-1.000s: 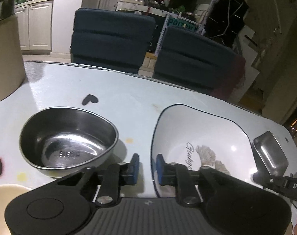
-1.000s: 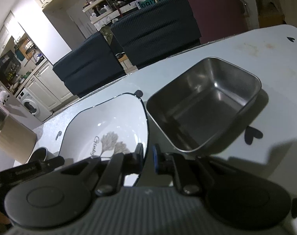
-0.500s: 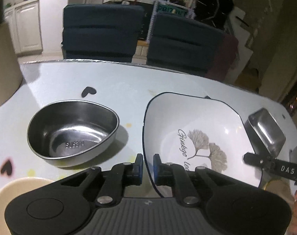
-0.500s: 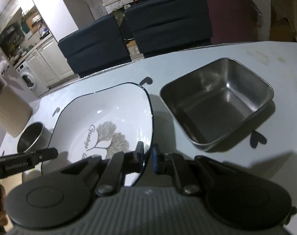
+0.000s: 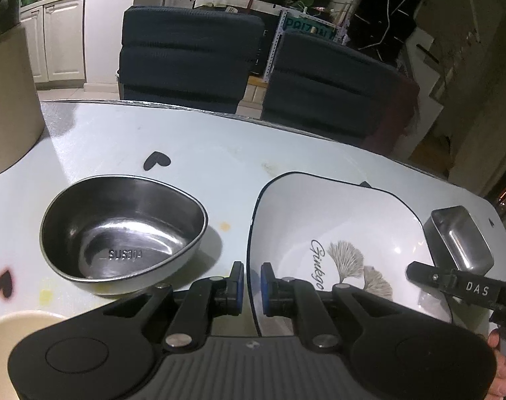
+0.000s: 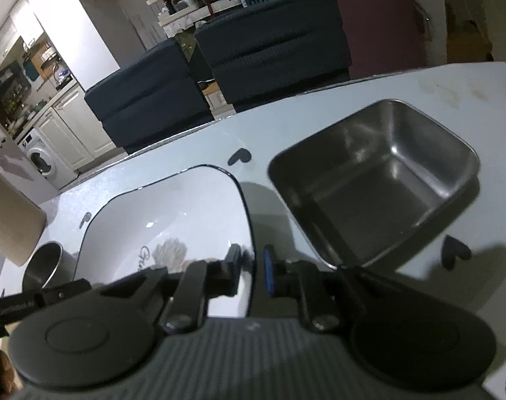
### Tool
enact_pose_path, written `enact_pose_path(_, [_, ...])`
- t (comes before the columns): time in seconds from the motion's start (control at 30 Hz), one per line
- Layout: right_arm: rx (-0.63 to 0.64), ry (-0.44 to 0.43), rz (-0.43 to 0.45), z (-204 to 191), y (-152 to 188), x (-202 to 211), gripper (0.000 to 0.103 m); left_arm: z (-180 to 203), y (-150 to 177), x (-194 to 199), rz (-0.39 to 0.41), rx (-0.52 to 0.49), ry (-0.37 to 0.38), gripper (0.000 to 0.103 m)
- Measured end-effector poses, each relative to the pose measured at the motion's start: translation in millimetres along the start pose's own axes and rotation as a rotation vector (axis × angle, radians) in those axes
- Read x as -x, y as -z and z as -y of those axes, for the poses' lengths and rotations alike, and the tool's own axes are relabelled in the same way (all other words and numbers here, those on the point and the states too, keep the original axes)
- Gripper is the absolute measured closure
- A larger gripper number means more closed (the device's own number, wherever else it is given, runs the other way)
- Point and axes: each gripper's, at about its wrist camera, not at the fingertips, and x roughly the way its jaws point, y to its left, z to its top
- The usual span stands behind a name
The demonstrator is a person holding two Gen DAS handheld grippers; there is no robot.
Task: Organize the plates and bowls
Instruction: 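Lift the white plate with both grippers and carry it toward the cream bowl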
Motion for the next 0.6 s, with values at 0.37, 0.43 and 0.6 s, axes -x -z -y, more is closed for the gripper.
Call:
enact_pose_path(0.37, [0.087, -0.026, 0.001, -2, 2, 1, 0.09, 3, 2, -4, 0.03, -0.053, 0.008, 0.091])
enact_pose_path(0.43, [0.096, -0.025, 0.01, -4, 4, 2, 0.09, 6, 2, -4, 0.038, -0.09, -0.009, 0.091])
enact_pose_path(0.6, [0.158, -0.019, 0.054, -12, 6, 11, 0.09, 2, -2, 6, 0.071, -0.053, -0.005, 0.091])
